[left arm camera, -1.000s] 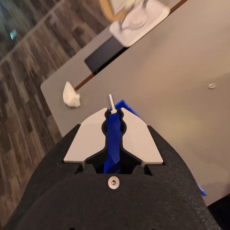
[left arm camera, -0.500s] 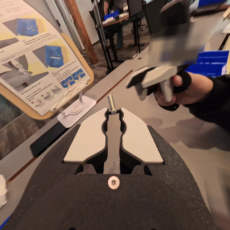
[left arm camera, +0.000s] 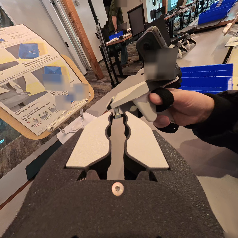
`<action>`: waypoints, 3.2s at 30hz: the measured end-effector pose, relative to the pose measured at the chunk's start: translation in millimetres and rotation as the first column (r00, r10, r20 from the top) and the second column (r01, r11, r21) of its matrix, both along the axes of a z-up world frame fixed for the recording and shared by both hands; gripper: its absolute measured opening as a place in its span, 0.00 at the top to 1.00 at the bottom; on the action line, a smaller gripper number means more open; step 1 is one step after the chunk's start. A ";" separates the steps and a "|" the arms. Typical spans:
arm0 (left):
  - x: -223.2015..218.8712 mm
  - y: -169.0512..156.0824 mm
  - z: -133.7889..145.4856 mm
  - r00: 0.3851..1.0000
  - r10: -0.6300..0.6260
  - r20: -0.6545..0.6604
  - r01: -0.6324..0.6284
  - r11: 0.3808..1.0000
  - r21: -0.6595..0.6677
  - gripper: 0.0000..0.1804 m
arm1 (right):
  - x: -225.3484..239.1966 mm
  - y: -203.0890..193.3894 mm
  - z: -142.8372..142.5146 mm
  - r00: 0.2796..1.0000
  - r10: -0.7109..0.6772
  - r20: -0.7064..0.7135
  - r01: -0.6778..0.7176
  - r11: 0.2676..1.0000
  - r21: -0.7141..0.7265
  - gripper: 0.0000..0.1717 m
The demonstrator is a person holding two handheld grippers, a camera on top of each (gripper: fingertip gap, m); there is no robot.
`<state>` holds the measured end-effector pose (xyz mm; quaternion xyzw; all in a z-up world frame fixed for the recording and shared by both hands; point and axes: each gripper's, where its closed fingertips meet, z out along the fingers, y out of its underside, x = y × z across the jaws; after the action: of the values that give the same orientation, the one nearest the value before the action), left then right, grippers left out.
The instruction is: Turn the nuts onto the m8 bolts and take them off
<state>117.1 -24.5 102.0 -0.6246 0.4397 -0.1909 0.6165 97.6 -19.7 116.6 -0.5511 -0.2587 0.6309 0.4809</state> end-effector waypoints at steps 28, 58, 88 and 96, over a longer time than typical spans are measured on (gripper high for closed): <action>15.5 -1.0 -21.5 0.995 -0.078 -0.055 0.076 0.997 -0.029 0.90 | 5.1 -18.1 -5.3 0.962 -0.068 0.264 -0.067 0.879 0.471 0.96; 1.9 14.2 -32.9 1.000 -0.016 0.001 0.016 0.999 -0.029 0.91 | 38.4 -6.4 -18.9 0.934 -0.114 0.338 -0.065 0.877 0.476 0.84; -46.3 82.1 -127.6 0.991 0.127 0.046 -0.119 0.983 -0.140 0.91 | -3.4 20.6 -273.7 0.386 0.127 0.914 -0.654 0.736 0.174 0.92; -48.1 83.6 -130.5 0.990 0.131 0.047 -0.123 0.981 -0.152 0.91 | -7.2 19.1 -274.1 0.387 0.151 0.910 -0.658 0.736 0.158 0.91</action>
<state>69.1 59.1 -28.5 -0.6901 0.3658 -0.2008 0.5913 90.3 -0.7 -157.5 -0.5559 -0.7448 0.2848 0.2347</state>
